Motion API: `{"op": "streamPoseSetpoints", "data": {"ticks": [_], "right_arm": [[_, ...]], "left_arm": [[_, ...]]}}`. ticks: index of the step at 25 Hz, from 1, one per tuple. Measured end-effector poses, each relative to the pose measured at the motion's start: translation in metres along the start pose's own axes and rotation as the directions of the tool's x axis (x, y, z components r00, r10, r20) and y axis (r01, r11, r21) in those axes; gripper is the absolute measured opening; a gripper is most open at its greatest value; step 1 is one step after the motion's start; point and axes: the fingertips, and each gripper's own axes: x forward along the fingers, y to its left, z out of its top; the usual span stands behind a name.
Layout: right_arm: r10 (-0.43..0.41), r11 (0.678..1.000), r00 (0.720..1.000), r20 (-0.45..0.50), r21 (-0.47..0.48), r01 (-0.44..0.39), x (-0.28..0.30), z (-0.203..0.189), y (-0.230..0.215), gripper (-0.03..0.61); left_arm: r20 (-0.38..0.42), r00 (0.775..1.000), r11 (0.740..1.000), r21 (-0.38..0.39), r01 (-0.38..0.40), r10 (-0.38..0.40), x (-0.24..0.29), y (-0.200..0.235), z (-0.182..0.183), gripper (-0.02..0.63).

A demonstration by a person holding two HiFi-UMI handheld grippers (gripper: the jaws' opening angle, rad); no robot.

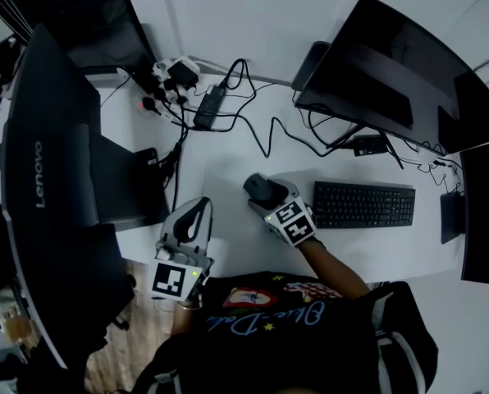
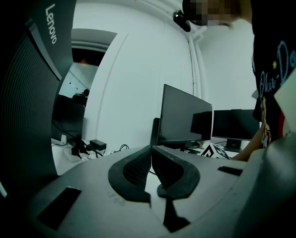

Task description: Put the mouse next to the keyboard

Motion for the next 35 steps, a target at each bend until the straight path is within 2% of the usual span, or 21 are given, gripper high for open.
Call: {"op": "streamPoseSetpoints", "data": {"ticks": [16, 25, 35], "right_arm": [[-0.047, 0.999, 0.996, 0.077, 0.025, 0.045, -0.028, 0.021, -0.001, 0.288], [-0.091, 0.995, 0.985, 0.145, 0.056, 0.083, -0.057, 0.031, 0.001, 0.288], [-0.155, 0.986, 0.972, 0.176, 0.084, 0.141, -0.086, 0.031, -0.001, 0.288]], "left_arm": [[0.022, 1.000, 1.000, 0.023, 0.021, -0.021, -0.009, -0.007, 0.009, 0.002], [0.026, 0.998, 0.997, 0.036, 0.063, -0.064, -0.015, -0.018, 0.013, 0.002], [0.023, 0.993, 0.992, 0.043, 0.117, -0.118, -0.016, -0.032, 0.014, 0.002]]}}
